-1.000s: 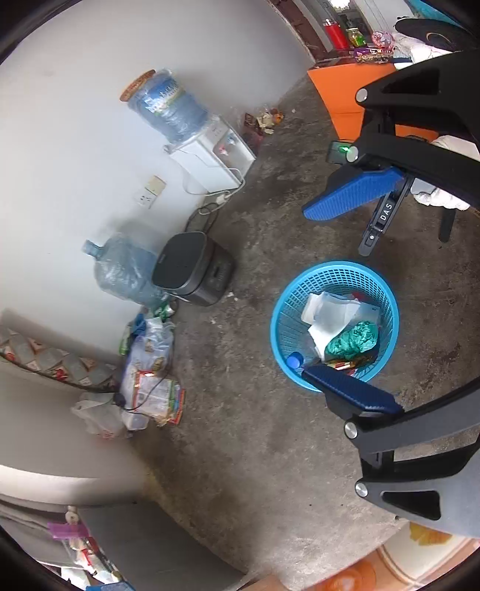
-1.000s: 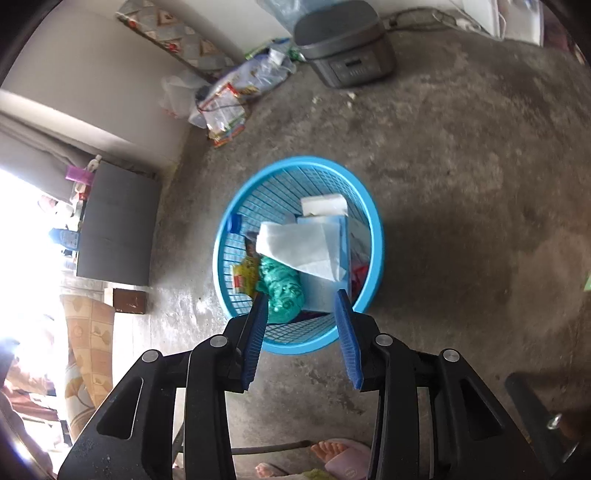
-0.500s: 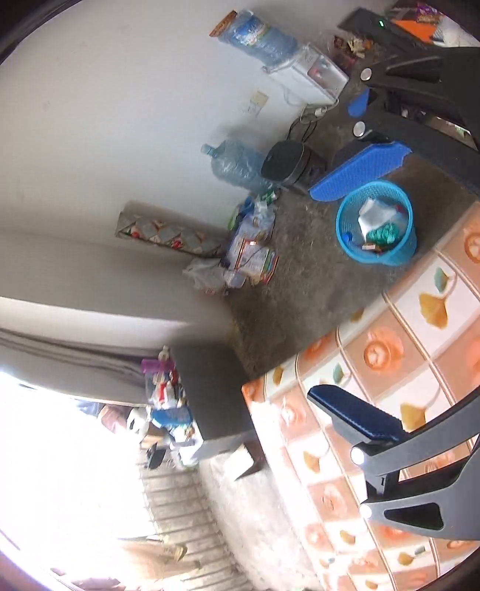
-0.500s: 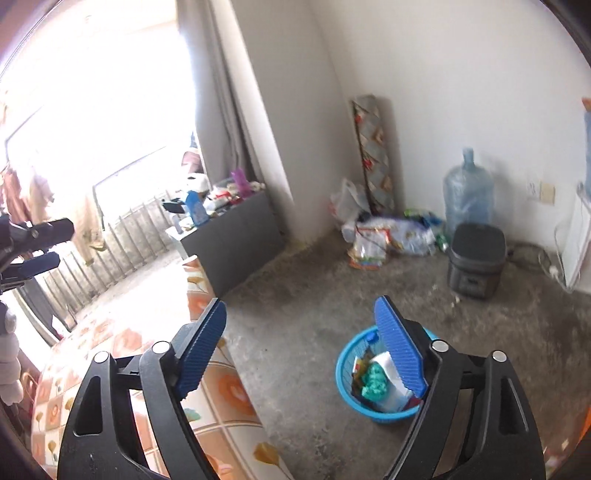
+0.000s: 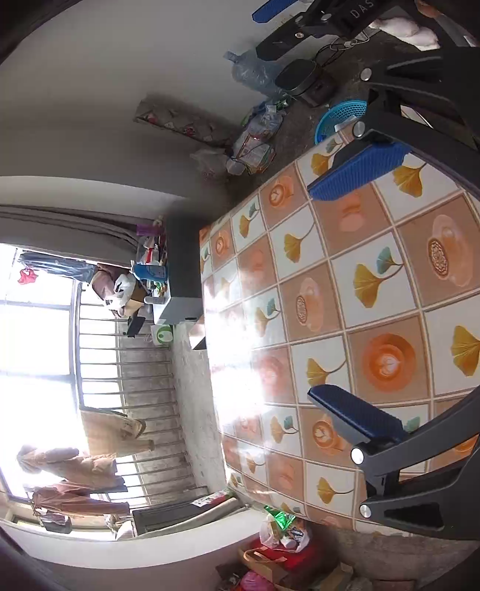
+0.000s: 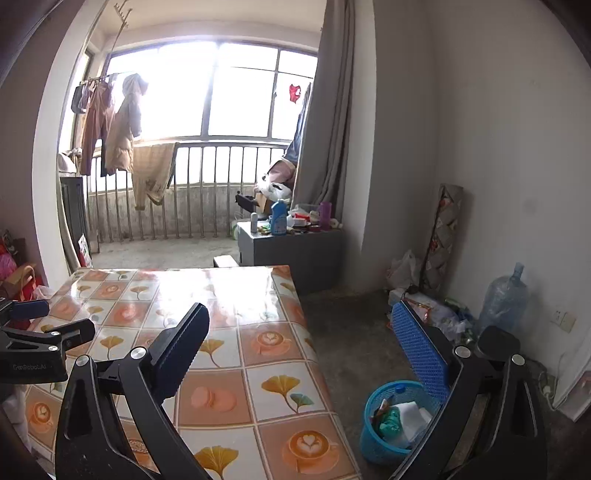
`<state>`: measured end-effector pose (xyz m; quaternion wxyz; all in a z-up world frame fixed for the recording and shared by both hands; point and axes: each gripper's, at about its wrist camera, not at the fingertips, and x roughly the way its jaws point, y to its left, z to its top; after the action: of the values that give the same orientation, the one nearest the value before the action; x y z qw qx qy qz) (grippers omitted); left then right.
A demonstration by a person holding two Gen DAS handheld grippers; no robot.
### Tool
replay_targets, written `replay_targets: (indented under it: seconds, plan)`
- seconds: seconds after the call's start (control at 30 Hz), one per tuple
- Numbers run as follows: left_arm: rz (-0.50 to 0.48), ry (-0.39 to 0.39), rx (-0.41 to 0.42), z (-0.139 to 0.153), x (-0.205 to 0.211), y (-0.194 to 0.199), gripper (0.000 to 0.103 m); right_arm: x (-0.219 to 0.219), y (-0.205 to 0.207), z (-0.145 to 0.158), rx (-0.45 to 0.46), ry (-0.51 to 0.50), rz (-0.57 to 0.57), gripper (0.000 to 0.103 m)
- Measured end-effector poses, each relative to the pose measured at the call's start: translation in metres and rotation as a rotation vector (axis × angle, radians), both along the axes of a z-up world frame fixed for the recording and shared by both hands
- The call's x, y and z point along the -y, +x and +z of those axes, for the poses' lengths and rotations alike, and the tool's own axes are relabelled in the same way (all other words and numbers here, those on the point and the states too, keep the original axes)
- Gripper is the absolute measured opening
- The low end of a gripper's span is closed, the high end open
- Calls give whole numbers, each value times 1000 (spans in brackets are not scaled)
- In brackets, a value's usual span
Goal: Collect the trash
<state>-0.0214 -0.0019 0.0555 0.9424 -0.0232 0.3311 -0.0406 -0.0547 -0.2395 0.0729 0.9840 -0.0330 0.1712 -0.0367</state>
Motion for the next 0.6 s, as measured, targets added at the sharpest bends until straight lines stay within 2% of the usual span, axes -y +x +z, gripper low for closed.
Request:
replay_targets:
  seconds: [0.13,0.23,0.4,0.6]
  plan:
    - [13,-42,-171,-38,-3,-11,98,-14,2,-22,-149,-57,-9,95]
    - [-13,-16,-226,-48,5,-11,98,-18,2,-39,-255,-109,-19,95]
    - [-24,37,-229,-52,18,-9,98,-17,-7,-56,-383,-157,-59,95]
    - [-19,63,-209,-53,28,-1,98,-10,-20,-61,-428,-150,-120,95]
